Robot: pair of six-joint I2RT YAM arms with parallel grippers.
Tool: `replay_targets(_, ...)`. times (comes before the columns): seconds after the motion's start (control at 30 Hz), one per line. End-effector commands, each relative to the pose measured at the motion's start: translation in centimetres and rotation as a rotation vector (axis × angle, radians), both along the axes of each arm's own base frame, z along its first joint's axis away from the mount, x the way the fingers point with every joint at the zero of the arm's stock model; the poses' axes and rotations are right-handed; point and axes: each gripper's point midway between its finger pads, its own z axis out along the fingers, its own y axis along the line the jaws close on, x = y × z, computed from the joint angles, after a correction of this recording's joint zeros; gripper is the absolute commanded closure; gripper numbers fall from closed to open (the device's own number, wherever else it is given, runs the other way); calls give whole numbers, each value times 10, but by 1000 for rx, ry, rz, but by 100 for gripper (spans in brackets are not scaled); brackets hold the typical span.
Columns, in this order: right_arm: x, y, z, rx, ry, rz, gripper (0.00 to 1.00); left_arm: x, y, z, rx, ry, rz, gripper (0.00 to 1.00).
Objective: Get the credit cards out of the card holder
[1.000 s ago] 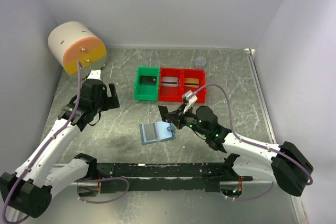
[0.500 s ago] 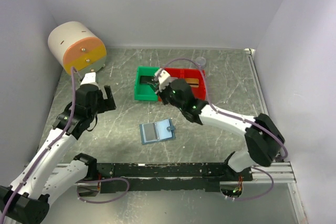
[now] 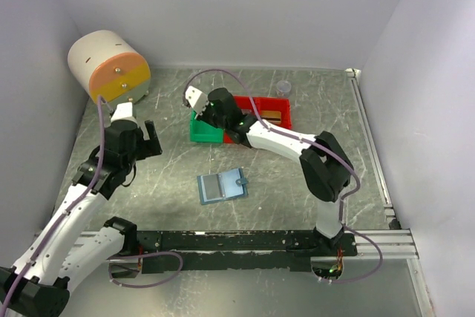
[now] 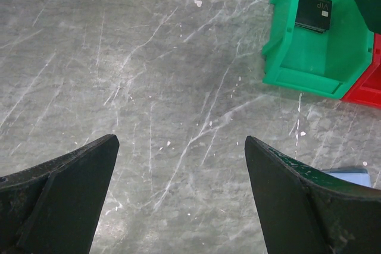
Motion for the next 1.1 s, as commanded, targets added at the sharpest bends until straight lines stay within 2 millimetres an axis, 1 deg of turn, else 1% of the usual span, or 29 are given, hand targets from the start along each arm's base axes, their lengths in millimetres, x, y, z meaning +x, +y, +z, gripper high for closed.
replay_targets(0.0, 13, 9, -5, -82, -31, 59, 100, 0, 9, 12, 13, -46, 34, 0)
replay_targets(0.17, 23, 18, -18, -141, -22, 88, 100, -4, 12, 23, -7, -97, 44, 0)
replay_targets(0.2, 26, 18, -28, -171, -6, 82, 100, -5, 11, 24, -13, -108, 38, 0)
replay_targets(0.23, 29, 17, -35, -192, -3, 75, 100, -7, 12, 26, -19, -118, 36, 0)
replay_targets(0.47, 53, 5, -66, -248, 16, 37, 100, -10, 15, 35, -27, -170, 40, 0)
replay_targets(0.67, 70, 1, -73, -280, -25, 7, 100, -9, 12, 33, -25, -160, 22, 0)
replay_targets(0.9, 86, 4, -75, -331, -87, 6, 100, -8, 9, 31, -23, -148, 7, 0)
replay_targets(1.07, 97, 3, -84, -397, -119, 3, 100, -8, 8, 31, -25, -153, -2, 0)
